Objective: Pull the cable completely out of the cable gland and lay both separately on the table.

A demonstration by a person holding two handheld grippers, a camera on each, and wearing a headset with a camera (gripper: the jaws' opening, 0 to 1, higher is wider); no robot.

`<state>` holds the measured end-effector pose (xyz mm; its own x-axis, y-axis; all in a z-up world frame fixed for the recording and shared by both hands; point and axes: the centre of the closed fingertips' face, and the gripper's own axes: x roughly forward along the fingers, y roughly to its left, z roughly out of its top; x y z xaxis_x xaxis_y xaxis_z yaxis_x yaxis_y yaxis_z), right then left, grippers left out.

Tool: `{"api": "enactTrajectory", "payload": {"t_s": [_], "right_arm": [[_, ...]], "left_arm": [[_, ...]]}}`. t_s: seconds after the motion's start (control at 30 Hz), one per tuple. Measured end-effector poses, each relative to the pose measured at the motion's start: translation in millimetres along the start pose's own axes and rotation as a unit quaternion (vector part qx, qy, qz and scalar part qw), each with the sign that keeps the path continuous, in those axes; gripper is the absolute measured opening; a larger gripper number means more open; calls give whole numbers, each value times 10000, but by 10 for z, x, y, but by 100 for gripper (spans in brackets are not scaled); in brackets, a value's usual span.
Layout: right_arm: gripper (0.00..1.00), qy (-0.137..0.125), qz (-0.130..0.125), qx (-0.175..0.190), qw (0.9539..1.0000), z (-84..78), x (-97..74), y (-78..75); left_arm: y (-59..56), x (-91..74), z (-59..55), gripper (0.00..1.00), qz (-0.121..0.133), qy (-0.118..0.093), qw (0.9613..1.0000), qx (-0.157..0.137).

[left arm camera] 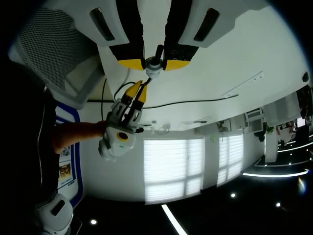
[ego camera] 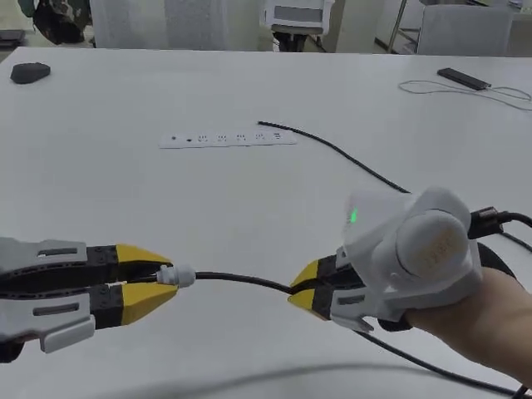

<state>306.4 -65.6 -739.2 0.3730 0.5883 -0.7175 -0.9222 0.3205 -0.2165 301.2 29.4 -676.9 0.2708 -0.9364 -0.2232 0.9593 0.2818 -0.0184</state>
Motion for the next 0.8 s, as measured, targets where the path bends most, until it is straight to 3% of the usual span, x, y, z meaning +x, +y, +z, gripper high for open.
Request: {"api": "enactTrajectory", "payload": {"t_s": [0.1, 0.2, 0.37, 0.6, 0.8], "right_arm": [[9, -5, -29, 5, 10000, 40, 10, -25], [11, -79, 121, -75, 9999, 106, 52, 23], [15, -240, 316, -260, 9989, 362, 169, 127], [13, -650, 527, -635, 9945, 825, 303, 236], [6, -667, 658, -864, 9918, 930, 356, 297]], "left_arm": [[1, -1, -9, 14, 1, 30, 10000, 18], [20, -6, -48, 14, 33, 147, 9998, 88], [4, -13, -41, 14, 13, 156, 9998, 76], [-16, -14, -55, 14, 26, 201, 9998, 59], [-16, -17, -74, 14, 48, 213, 9997, 77]]}}
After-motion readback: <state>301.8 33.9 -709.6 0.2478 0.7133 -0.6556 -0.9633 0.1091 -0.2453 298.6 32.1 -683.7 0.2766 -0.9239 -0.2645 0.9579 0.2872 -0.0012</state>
